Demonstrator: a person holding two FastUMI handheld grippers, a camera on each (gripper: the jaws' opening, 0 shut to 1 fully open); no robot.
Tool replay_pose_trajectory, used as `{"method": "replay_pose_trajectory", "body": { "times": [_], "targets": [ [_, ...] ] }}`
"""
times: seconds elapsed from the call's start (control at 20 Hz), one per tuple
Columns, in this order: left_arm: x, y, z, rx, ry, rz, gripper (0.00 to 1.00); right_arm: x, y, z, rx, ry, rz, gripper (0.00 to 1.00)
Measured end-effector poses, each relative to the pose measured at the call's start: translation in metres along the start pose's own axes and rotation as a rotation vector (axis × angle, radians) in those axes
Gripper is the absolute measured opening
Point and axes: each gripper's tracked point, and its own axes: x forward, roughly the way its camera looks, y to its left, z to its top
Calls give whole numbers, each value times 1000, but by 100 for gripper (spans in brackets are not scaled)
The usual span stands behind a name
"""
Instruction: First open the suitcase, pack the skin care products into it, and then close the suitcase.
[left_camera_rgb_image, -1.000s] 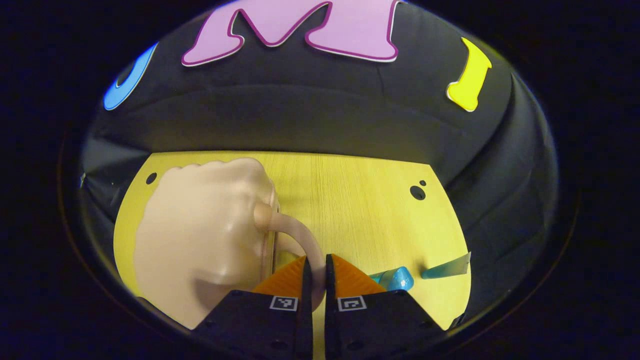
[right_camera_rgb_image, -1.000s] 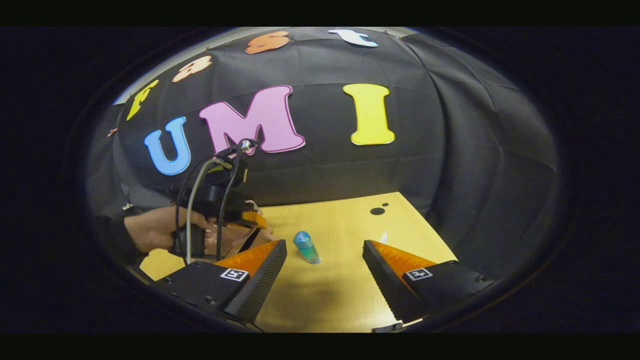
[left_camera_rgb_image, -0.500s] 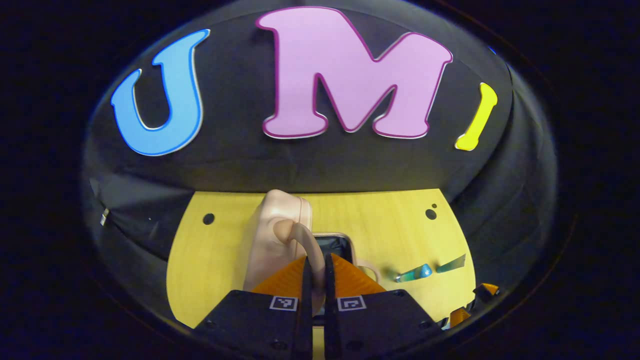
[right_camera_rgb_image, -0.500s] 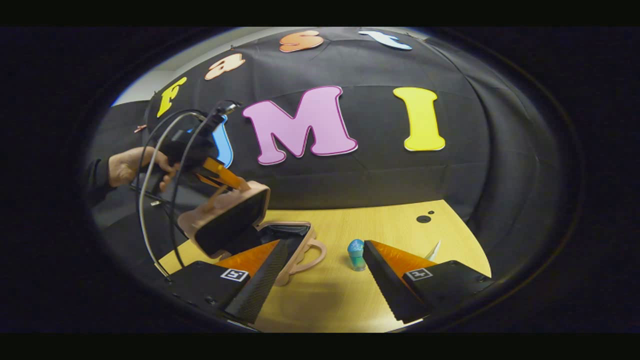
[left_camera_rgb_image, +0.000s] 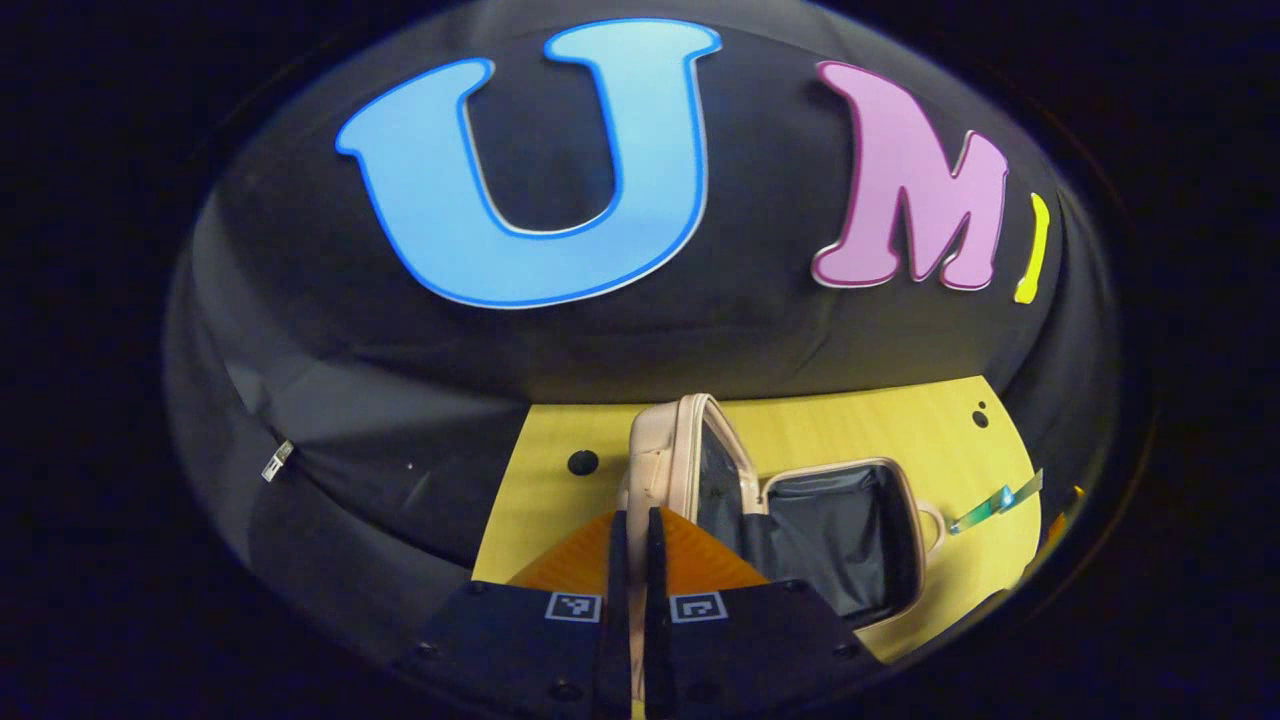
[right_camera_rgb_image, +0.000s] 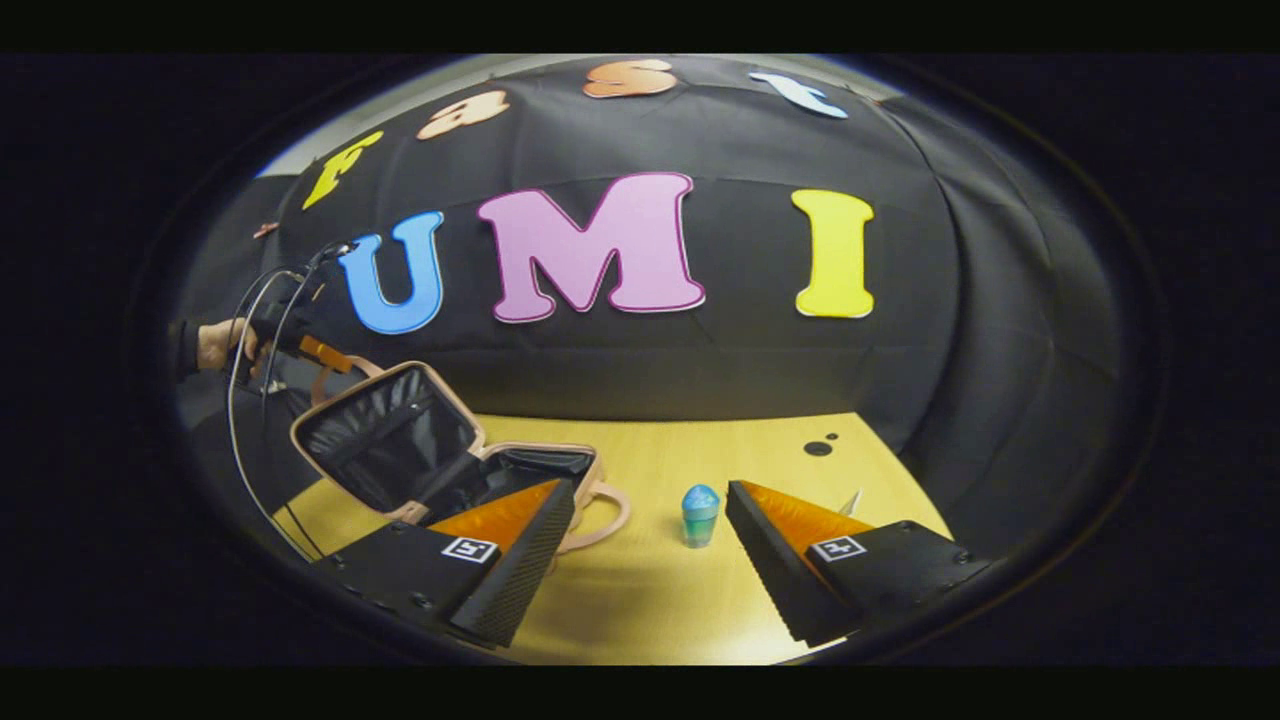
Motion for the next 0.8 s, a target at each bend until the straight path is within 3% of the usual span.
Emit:
{"method": "replay_pose_trajectory", "body": {
  "times": [0.15, 0.3, 0.5, 0.65, 0.8],
  "targets": [
    [48, 53, -34, -2, 19, 14, 11, 6, 6, -10, 11, 16, -47, 97],
    [98, 79, -72, -114, 40, -8, 11, 11, 23, -19, -7, 10, -55, 98],
    [151, 100, -117, -105, 72, -27, 11, 14, 34, -42, -59, 37, -57, 97],
    [172, 102, -138, -127, 111, 30, 11, 15, 39, -57, -22, 63, -72, 96],
    [171, 114, -137, -101, 91, 121, 18, 11, 39, -53, -29, 50, -82, 95]
  ]
}}
